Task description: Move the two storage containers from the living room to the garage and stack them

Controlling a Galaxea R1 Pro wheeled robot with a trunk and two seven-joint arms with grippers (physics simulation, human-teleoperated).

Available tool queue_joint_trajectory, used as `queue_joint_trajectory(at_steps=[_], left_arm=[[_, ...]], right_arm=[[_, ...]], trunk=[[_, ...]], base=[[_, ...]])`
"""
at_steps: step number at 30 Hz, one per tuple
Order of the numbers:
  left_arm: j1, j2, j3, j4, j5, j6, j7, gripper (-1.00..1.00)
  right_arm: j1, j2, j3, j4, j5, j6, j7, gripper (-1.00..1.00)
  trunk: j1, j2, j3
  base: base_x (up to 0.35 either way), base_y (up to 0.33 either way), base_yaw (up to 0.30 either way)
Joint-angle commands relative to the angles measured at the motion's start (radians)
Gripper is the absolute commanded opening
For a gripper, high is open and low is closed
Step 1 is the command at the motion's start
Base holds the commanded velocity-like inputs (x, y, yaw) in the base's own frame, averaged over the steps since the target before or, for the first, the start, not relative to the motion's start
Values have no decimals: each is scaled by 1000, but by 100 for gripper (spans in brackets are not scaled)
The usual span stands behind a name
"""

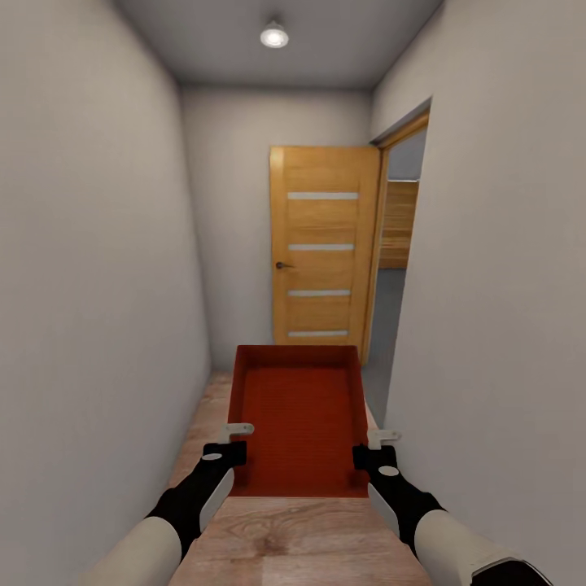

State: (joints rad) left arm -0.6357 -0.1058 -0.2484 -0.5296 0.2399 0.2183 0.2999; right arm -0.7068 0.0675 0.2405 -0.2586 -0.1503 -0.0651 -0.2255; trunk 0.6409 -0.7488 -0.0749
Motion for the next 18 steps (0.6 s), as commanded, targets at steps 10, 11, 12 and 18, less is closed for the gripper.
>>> queue_joint_trajectory(at_steps=[10,11,12,18], left_arm=[[-1,1,12,-13,50,-37,13,-100],[-1,1,12,-13,50,-37,13,-100],[-1,1,12,-13,50,-37,13,-100],[-2,1,12,-13,50,-37,13,-100]], right_arm=[[-1,17,-16,2,-15,-5,-1,-100],[-1,17,-16,2,-15,-6,-1,-100],[0,17,-16,2,-15,-6,-1,-100],[0,17,-15,2,-15,-7,-1,-100]], trunk=[[1,-1,-2],[1,-1,-2],[1,-1,-2],[1,-1,-2]], base=[[323,0,0],[323,0,0],[323,0,0],[323,0,0]])
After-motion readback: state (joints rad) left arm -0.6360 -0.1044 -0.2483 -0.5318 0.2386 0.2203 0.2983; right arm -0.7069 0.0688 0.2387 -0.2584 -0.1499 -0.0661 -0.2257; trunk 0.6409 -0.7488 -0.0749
